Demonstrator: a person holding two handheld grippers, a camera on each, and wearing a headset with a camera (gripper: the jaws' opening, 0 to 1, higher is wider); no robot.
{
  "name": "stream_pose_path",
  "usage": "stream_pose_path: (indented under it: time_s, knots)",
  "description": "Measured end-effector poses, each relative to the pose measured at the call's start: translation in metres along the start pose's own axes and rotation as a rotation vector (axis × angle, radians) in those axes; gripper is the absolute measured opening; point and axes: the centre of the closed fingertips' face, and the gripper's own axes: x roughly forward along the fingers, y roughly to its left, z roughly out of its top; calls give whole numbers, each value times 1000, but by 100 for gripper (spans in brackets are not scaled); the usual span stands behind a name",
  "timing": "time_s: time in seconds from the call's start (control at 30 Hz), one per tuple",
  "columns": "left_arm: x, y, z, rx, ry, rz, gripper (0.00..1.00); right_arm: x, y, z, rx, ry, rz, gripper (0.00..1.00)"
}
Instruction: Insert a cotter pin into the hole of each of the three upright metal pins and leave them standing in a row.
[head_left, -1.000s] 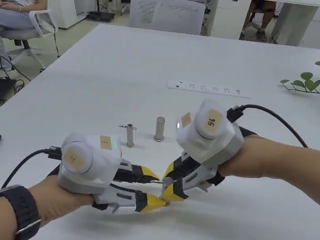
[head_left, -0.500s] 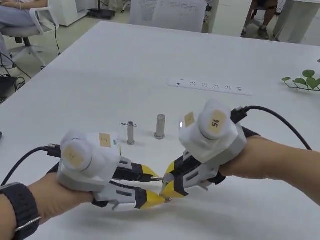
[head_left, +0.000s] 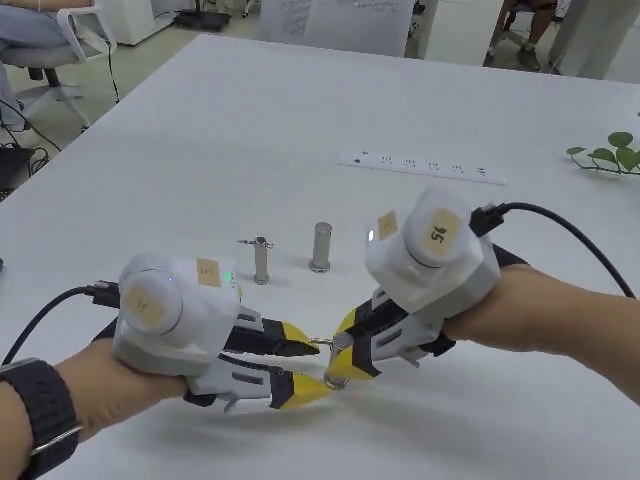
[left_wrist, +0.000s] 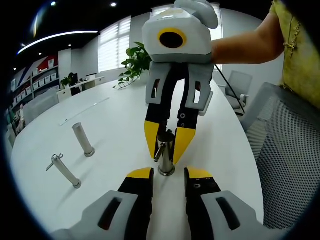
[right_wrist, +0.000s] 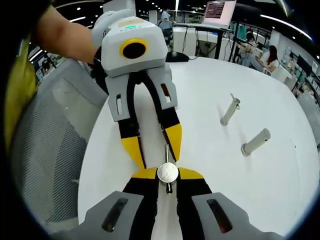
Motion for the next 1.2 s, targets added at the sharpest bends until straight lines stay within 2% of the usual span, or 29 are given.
stream_pose_path:
  time_s: [0.13,0.5,0.77,0.9,1.2]
  knots:
    - [-1,2,1,-4,-3,6,23,-4,-9,5,22,-16,-6,12]
    - [-14,11,-2,-27,-10,43,22,-11,-54,20,40,-36,-47,12]
    - [-18,9,4,-28,-30,47,22,-10,-82,25,53,-40,-60,12]
    - [-19,9,6,-29,-42,50,21,-8,-92,25,62,-37,-64,12]
    - [-20,8,8,-34,-55,50,20,3,-102,27,44,-19,-50,12]
